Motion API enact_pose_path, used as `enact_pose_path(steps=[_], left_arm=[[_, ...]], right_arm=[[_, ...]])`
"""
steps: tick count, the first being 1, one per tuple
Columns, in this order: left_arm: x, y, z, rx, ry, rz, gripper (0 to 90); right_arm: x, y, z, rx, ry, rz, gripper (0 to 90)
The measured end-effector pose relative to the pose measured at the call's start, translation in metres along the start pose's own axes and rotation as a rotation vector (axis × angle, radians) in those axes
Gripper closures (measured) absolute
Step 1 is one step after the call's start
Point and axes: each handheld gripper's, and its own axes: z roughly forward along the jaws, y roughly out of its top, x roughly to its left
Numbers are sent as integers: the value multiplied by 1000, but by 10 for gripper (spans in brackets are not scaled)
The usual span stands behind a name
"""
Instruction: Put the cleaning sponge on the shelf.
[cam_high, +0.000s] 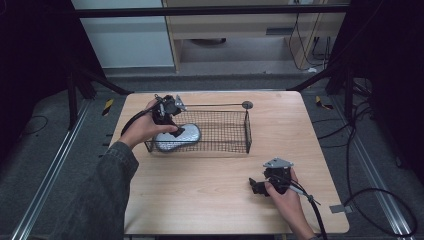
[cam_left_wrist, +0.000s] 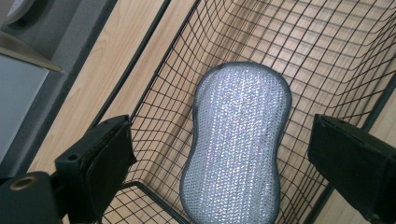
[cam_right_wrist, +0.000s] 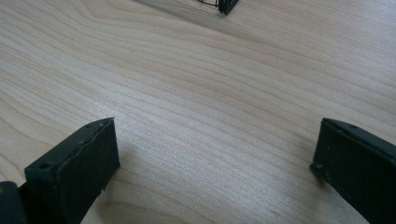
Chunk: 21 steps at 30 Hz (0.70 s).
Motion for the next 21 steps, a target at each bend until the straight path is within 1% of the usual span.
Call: enact_pose_path(steps=[1,3,6,13,16,19,21], left_arm=[[-1,1,-1,-1,3,5,65],[-3,2,-4,-7,13,-2,68],[-6,3,-8,-28,8,-20,68],[-15,5,-13,-43,8,-41,66],[-18,5,-15,-43,15,-58,67],[-21,4,-17,-57,9,-94,66],[-24,3,-18,-57,10,-109,66]], right_arm=[[0,0,0,0,0,-1,5],[0,0,0,0,0,-1,5],[0,0,0,0,0,0,4],[0,0,0,0,-1,-1,4],[0,0,0,0,-1,-1,5],[0,0,0,-1,-1,-1,5],[0,0,0,-1,0,1,5]])
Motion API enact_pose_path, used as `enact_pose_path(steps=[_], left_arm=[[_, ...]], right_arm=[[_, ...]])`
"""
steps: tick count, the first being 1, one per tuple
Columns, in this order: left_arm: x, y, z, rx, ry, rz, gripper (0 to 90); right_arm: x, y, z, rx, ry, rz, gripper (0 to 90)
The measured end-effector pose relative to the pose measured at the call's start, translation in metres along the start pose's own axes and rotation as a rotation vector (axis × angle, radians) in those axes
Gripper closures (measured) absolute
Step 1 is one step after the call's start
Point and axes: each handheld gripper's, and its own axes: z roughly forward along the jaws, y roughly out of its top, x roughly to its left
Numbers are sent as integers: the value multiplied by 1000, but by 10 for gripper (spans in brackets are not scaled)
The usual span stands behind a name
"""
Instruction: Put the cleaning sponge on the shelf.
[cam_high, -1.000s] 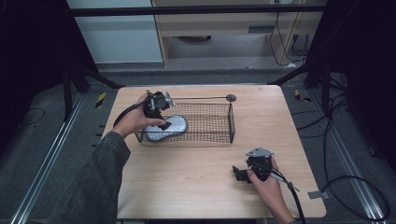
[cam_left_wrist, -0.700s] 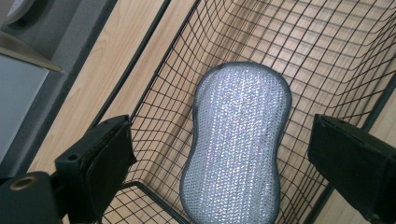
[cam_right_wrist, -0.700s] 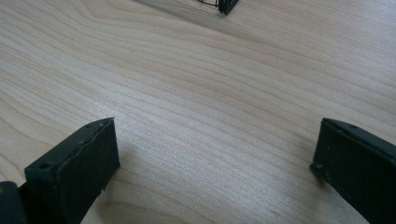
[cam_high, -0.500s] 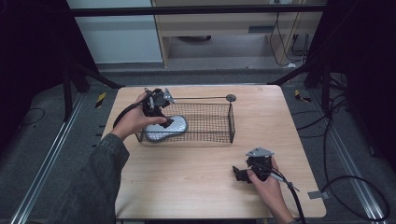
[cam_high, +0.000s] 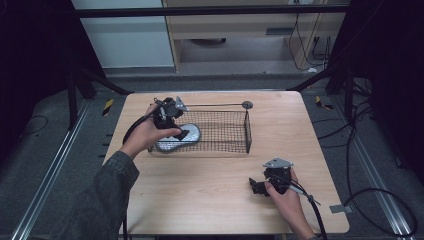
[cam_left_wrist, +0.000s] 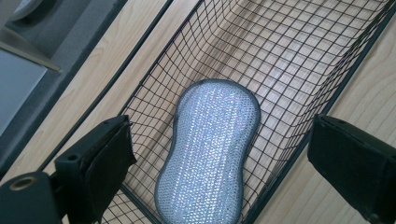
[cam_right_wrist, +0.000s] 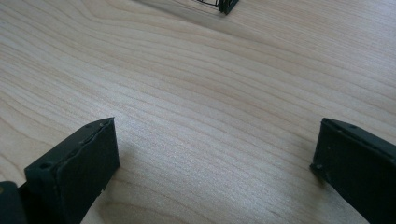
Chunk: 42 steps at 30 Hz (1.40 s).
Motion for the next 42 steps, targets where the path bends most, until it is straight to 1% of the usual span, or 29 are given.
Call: enact_pose_path(steps=[4,7,9,10,13,19,20,29,31,33,34,35,39,40,42], left_arm=[[-5,-2,-2,-6,6,-27,64],[-8,-5,-3,-14,4,-45,63],[-10,-6,-4,-11,6,-58,61],[-10,-6,-4,-11,6,-58,60],[-14,-10,-6,-27,9,-87,57],[-20,-14,-10,-49,21,-109,51],[-23,-15,-12,-63,19,-120,50],[-39,-23,-17,-90,32,-149,52],[-43,-25,-18,-105,32,-160,52],[-47,-28,-20,-109,35,-158,52],[-49,-29,-21,-113,36,-164,52],[-50,-31,-21,-122,34,-172,52],[-55,-35,-24,-124,35,-173,52],[-59,-39,-27,-138,33,-177,52],[-63,-42,-29,-145,21,-181,52]], right_arm=[[0,0,0,0,0,0,5],[0,0,0,0,0,-1,4],[0,0,0,0,0,0,5],[0,0,0,0,0,0,4],[0,0,0,0,0,0,5],[0,0,0,0,0,0,4],[0,0,0,0,3,1,4],[0,0,0,0,3,1,4],[0,0,0,0,0,0,4],[0,0,0,0,2,1,4],[0,0,0,0,1,0,4],[0,0,0,0,0,0,4],[0,0,0,0,0,0,4],[0,0,0,0,0,0,4],[0,0,0,0,0,0,4]])
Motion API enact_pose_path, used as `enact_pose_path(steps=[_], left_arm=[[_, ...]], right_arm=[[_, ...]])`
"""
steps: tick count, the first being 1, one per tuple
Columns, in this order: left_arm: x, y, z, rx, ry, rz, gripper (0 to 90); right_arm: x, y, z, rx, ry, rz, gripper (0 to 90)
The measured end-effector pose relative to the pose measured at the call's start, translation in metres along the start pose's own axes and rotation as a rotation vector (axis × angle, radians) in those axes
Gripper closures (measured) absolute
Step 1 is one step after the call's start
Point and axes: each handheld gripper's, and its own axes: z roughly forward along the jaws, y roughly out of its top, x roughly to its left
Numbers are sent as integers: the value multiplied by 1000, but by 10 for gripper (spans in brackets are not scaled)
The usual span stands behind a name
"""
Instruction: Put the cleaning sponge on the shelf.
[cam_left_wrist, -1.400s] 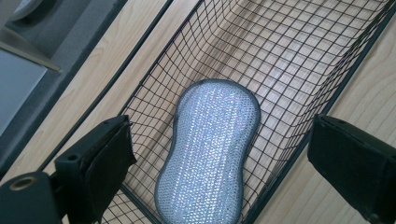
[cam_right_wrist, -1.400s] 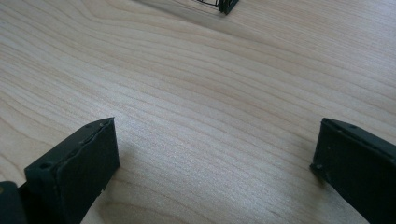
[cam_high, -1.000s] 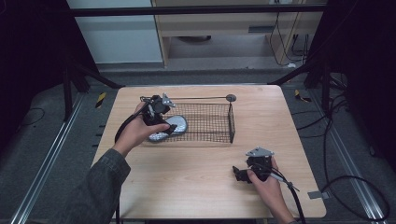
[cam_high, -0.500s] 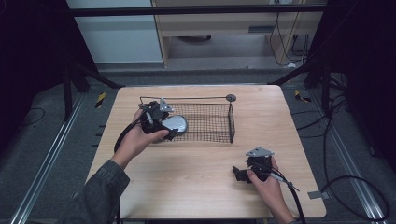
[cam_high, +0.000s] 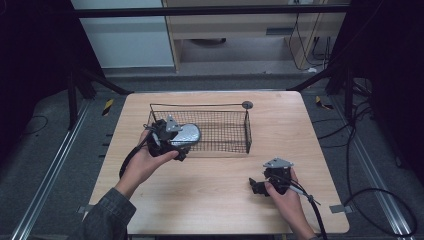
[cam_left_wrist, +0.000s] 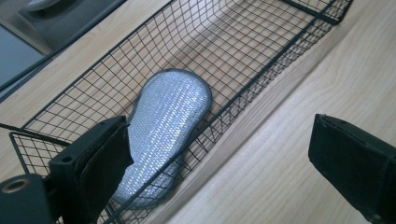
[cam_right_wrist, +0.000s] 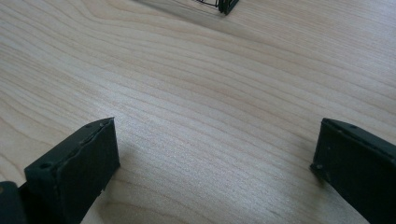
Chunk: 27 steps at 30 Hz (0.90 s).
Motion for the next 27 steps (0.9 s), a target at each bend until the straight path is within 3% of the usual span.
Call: enact_pose_path(steps=[9,16,21,27], left_arm=[[-12,-18,-11,-12,5,13,46],[-21,-41,-13,-19,4,-5,44],[-26,-58,-12,-16,-5,-24,44],[-24,-81,-10,-20,-9,-83,46]], right_arm=[[0,0,0,0,0,0,4],[0,0,0,0,0,0,4],[0,0,0,0,0,0,4],[0,0,0,0,0,0,4]])
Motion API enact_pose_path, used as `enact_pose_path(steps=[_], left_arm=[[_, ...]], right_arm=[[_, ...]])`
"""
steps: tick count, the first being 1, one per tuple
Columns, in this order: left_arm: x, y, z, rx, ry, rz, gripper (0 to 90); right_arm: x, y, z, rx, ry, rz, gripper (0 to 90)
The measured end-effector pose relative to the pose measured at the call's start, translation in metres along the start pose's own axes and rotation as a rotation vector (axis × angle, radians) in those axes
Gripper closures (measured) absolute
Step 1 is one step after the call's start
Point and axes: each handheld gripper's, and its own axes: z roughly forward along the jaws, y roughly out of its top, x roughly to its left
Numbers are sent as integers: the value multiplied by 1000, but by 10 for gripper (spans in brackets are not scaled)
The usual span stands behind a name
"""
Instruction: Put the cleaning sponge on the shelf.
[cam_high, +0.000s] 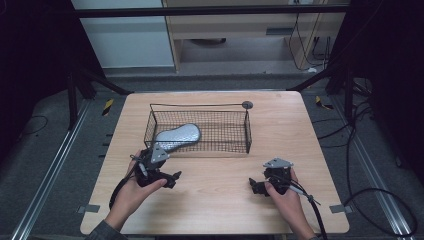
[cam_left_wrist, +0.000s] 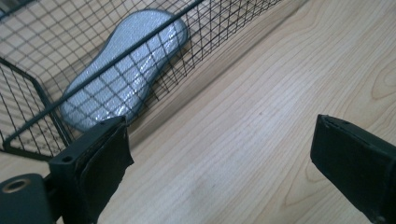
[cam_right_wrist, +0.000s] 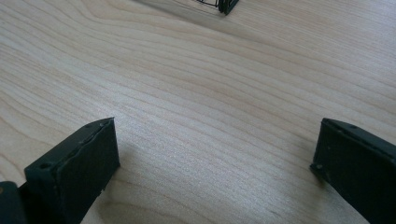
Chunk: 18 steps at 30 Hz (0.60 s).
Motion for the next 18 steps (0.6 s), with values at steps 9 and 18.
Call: enact_pose_path(steps=[9,18], left_arm=[[21,-31,-3,29,43,-81,47],[44,-57,11,93,90,-143,49]], right_arm=[[0,0,0,0,0,0,4],[0,0,0,0,1,2,4]])
